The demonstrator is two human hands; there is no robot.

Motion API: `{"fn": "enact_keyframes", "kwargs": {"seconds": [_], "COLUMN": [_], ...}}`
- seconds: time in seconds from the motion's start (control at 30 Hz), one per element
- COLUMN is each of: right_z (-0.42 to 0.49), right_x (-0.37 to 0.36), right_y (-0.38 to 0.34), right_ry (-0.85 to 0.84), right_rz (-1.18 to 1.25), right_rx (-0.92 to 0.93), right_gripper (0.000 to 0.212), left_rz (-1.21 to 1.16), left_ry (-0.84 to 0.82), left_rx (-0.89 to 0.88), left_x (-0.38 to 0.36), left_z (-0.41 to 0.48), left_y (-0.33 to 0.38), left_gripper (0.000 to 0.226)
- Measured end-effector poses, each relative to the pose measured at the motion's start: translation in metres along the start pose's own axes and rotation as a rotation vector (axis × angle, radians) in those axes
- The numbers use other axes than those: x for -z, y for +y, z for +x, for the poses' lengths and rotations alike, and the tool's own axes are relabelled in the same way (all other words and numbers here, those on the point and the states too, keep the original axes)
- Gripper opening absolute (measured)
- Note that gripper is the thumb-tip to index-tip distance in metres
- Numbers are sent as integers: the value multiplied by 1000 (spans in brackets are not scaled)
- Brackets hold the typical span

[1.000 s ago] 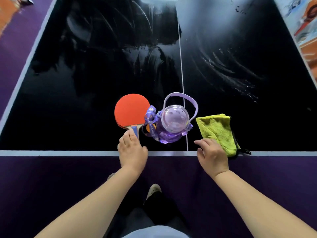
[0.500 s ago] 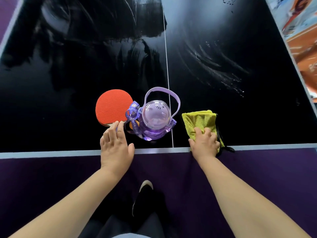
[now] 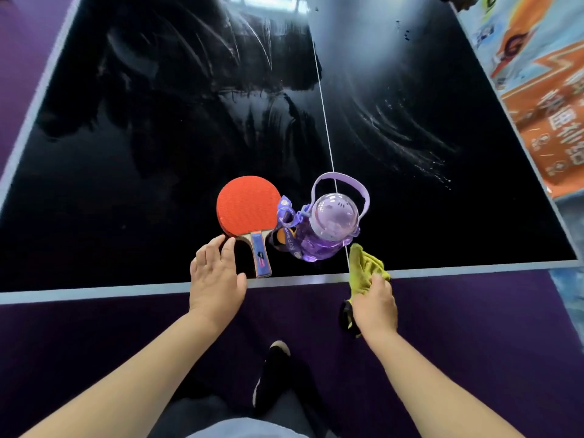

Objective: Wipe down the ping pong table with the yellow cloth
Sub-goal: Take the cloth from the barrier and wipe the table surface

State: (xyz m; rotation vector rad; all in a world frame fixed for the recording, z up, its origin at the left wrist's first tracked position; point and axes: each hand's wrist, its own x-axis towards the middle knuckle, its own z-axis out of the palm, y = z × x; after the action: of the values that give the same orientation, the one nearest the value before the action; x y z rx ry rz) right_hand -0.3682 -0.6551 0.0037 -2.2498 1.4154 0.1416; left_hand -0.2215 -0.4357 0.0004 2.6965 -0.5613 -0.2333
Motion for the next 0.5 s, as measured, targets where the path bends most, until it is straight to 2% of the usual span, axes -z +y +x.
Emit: {"fn": "enact_keyframes", "kwargs": {"seconds": [0.1, 0.17, 0.3, 0.5], "right_z": [-58, -99, -166, -196], "right_x": [-20, -34, -69, -127], "right_y": [-36, -64, -122, -215], "right_ry": [25, 33, 50, 28], "right_rz": [184, 293, 414, 504], "right_rx": [-42, -51, 62, 128], "right_gripper": [31, 25, 23, 25], "left_rz": [-26, -27, -8, 22], "left_ry": [-40, -51, -51, -42], "left_rx": [-26, -45, -50, -38], "left_x": [22, 40, 72, 110], "left_z": [0, -2, -7, -9], "left_y": [-36, -66, -135, -211], "left_gripper": [67, 65, 64, 61]}}
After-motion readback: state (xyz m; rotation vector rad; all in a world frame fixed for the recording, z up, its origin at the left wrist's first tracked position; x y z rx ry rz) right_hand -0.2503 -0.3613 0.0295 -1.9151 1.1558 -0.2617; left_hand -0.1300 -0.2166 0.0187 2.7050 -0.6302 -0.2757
